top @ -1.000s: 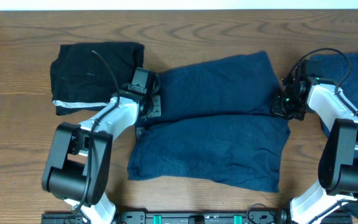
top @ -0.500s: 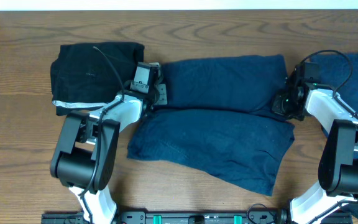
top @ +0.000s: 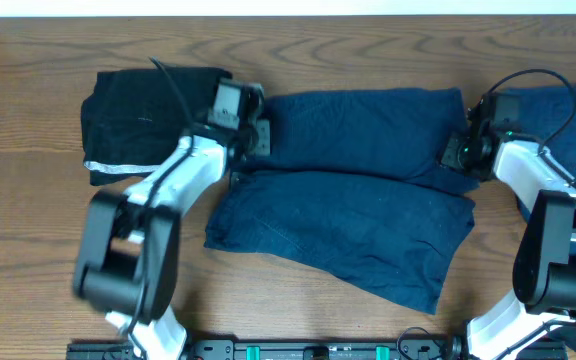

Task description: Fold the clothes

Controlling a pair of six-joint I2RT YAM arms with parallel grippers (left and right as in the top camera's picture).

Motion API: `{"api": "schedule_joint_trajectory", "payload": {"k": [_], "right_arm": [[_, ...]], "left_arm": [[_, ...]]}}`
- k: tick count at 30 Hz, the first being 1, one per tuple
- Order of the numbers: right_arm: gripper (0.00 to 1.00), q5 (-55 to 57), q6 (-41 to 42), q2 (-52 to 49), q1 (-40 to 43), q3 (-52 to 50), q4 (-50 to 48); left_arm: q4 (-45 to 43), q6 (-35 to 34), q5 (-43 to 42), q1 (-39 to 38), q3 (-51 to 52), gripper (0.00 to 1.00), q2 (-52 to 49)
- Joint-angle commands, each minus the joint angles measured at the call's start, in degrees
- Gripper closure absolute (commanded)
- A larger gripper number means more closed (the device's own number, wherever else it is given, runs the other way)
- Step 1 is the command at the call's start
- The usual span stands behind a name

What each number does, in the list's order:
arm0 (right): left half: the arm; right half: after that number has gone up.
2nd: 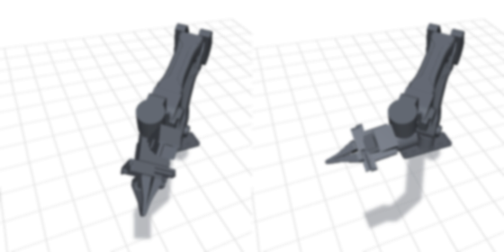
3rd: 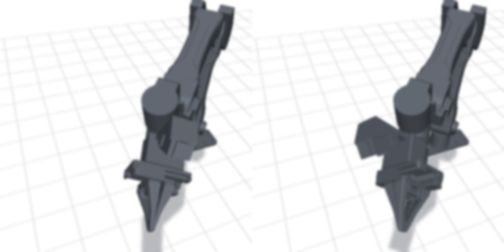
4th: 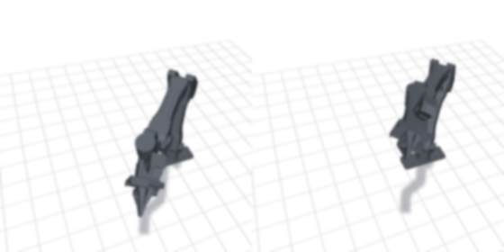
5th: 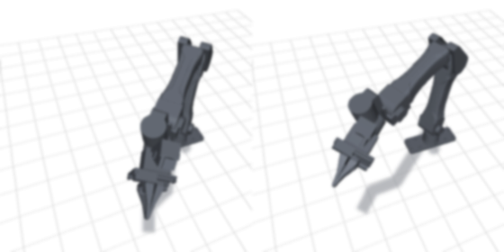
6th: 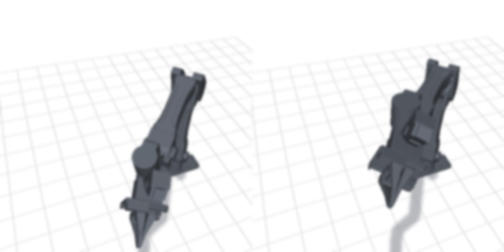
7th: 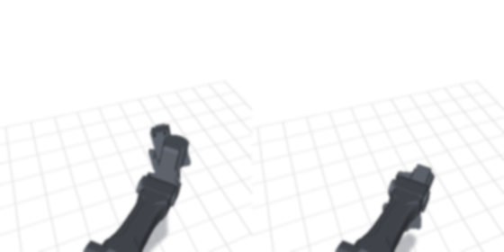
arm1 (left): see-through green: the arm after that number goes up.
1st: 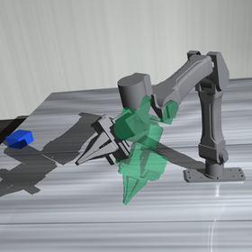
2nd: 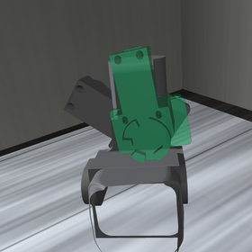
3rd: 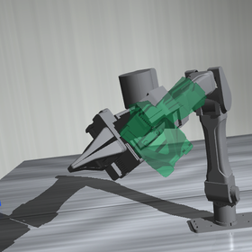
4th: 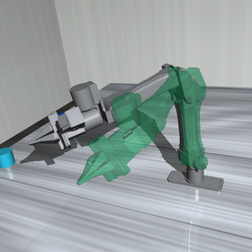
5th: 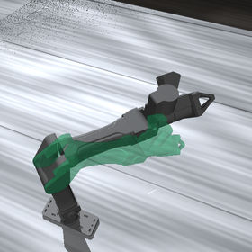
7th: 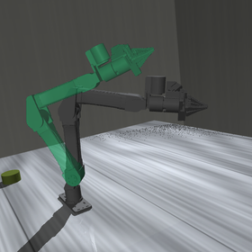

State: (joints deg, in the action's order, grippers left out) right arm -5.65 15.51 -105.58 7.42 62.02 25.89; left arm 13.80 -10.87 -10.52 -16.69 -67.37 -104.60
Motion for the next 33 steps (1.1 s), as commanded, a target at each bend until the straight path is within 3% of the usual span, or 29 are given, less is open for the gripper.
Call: {"api": "schedule_joint_trajectory", "payload": {"k": [1, 7, 11, 23, 33], "right_arm": [[0.46, -6.32, -1.03, 2.1, 1.16, 6.49, 6.38], [0.47, -5.46, -2.21, 8.76, 1.31, 12.96, 29.88], [0.46, -1.84, 2.8, 13.31, 2.99, 11.17, 38.45], [0.4, -8.37, 2.58, 16.41, 11.32, -7.32, 28.61], [0.39, -10.47, 2.03, 16.41, 12.96, -14.49, 19.69]], "left_arm": [[6.05, 1.11, -0.55, 0.59, -4.48, 0.75, 9.73], [23.85, -0.37, -0.52, 1.66, -4.48, 0.75, 19.78], [33.57, -0.37, -0.42, 1.9, -4.44, 0.64, 20.87], [37.2, -0.33, -0.42, 1.9, -1.31, 0.54, 18.75], [38.86, -0.37, 3.08, 1.9, -0.92, 0.52, 18.73]]}}
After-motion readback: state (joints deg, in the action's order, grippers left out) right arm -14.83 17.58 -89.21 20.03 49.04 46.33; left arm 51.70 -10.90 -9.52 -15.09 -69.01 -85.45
